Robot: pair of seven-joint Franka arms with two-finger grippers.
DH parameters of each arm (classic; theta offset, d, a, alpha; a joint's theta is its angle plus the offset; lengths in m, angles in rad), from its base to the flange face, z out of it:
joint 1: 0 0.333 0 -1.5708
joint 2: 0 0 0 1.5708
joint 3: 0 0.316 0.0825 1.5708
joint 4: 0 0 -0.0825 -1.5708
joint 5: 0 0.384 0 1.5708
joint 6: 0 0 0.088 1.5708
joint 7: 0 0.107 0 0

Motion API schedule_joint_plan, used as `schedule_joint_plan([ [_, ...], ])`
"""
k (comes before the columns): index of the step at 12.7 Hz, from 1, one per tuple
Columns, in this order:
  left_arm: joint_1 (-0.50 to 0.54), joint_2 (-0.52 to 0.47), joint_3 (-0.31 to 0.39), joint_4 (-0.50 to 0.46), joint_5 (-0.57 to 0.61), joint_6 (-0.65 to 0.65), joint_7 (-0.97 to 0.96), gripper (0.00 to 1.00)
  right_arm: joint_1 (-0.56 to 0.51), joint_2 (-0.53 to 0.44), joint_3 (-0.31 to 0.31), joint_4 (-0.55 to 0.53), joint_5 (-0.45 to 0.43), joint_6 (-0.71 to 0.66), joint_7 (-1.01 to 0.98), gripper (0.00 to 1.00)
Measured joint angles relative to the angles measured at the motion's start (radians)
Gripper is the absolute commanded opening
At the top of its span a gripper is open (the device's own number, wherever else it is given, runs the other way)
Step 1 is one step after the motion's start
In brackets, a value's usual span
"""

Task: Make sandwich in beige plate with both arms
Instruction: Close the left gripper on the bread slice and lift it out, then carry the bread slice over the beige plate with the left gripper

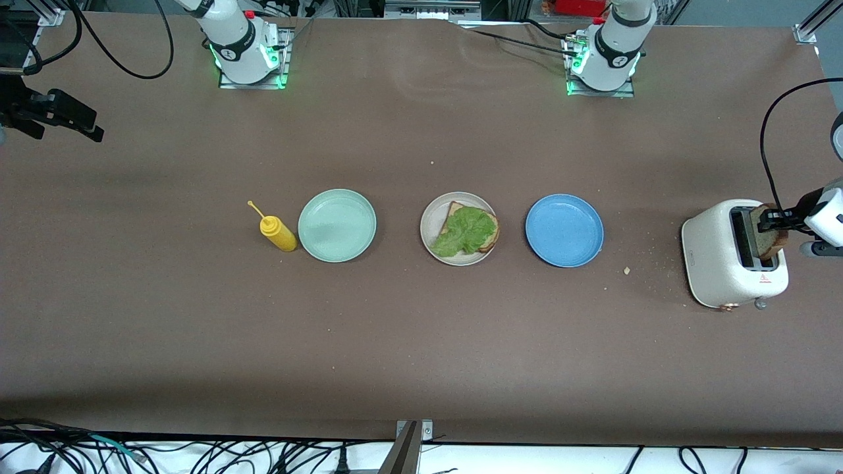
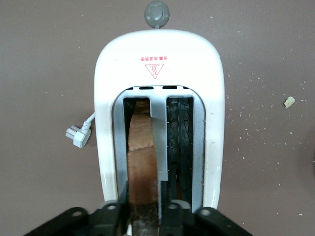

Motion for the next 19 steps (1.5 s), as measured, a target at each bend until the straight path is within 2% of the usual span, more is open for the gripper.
schedule_joint_plan([
  [4, 0.000, -0.016, -0.003, 0.012, 0.000, -0.029, 0.003, 0.00, 0.000, 0.000, 0.000, 0.001, 0.000, 0.000, 0.000, 1.00],
  [8, 0.000, -0.041, -0.050, 0.100, 0.007, -0.165, 0.004, 0.00, 0.000, 0.000, 0.000, 0.001, 0.000, 0.000, 0.000, 1.00],
  [12, -0.004, -0.047, -0.170, 0.205, 0.105, -0.295, -0.019, 0.00, 0.000, 0.000, 0.000, 0.002, 0.000, 0.000, 0.000, 1.00],
  [16, -0.009, -0.048, -0.266, 0.287, 0.106, -0.417, -0.031, 0.00, -0.001, 0.003, 0.000, 0.002, 0.000, 0.000, 0.001, 1.00],
  [19, -0.014, -0.045, -0.386, 0.305, 0.066, -0.494, -0.050, 0.00, -0.001, 0.004, 0.000, 0.002, 0.000, 0.000, 0.001, 1.00],
])
